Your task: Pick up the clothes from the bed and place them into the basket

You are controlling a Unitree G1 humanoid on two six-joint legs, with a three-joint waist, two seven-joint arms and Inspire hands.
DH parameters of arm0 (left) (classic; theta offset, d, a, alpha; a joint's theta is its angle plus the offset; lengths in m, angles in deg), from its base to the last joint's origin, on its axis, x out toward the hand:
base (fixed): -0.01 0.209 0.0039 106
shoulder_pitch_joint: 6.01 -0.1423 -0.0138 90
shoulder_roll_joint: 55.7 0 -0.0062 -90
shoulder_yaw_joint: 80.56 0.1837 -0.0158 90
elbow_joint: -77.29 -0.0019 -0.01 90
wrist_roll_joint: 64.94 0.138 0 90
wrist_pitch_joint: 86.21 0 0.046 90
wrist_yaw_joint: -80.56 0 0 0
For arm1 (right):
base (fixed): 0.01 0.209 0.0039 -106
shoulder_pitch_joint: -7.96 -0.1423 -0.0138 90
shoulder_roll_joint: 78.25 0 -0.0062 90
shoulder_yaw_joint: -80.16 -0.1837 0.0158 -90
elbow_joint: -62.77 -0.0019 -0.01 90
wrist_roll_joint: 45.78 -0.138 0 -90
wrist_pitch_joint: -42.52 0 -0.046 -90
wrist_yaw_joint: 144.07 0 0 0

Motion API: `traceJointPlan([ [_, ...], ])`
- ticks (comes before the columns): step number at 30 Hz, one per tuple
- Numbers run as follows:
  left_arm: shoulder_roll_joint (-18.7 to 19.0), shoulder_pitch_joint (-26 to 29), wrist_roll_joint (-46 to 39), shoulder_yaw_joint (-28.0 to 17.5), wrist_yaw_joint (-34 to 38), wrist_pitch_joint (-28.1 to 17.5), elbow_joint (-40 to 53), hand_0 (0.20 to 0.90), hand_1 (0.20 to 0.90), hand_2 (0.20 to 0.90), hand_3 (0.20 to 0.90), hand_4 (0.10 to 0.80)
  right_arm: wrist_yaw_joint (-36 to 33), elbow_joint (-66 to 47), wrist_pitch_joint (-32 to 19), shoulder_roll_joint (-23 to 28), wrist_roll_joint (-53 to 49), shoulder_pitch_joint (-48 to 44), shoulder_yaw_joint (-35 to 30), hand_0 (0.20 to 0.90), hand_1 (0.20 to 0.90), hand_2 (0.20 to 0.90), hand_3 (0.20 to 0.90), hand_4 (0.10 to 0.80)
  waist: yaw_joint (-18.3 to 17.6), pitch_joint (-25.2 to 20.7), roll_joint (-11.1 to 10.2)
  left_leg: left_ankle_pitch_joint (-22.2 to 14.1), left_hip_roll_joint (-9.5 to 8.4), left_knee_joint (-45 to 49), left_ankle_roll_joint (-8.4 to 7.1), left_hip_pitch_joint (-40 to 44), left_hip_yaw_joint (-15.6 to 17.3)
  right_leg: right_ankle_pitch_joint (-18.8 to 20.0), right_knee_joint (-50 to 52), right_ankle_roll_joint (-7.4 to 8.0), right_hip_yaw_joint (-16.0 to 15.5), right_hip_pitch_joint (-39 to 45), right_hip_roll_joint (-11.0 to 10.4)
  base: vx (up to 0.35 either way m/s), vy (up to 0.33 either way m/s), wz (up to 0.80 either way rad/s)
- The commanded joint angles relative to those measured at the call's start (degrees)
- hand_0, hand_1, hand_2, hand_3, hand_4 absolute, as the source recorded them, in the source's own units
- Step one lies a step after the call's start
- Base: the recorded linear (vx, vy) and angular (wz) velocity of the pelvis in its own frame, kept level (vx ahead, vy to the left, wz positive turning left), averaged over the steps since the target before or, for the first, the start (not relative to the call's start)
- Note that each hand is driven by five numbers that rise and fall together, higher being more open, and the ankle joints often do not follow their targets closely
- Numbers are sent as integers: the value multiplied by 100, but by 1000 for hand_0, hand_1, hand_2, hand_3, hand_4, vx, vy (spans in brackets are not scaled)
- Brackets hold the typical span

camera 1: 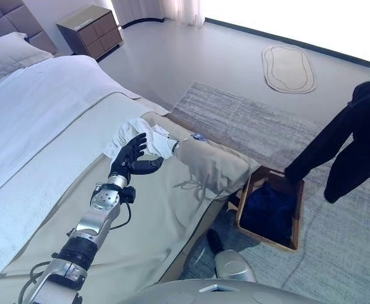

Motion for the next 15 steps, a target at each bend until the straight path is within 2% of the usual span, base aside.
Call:
traceJointPlan([
  [1,221,106,181,-3,-11,-318,-44,900,900,900,900,800,-350,-360,-618,32,270,58,-578,300,300,300,200,100,-50,-836,-297,-608,-109,543,196,-330,-201,-445,214,175,-186,148,174,-10,-3,-9],
  [4,201,214,194,5,16,-232,-65,900,900,900,900,800,-313,-377,-654,-379,350,283,-600,300,300,300,200,100,-113,-761,-268,-639,-116,598,230,-349,-148,-424,263,188,-134,82,175,-12,-1,-6],
  [9,147,217,212,15,48,-228,-98,900,900,900,900,800,-201,-231,-722,-744,443,535,-543,300,300,300,200,100,-176,-713,-250,-712,-113,709,279,-367,-48,-385,290,198,-64,6,164,6,-11,-11],
  [15,76,268,271,125,135,-188,3,900,900,900,900,800,-146,442,-887,-1125,425,641,-255,300,300,300,200,100,-205,-576,-194,-857,-93,908,332,-410,45,-321,284,217,-8,-71,144,3,-35,-6],
])
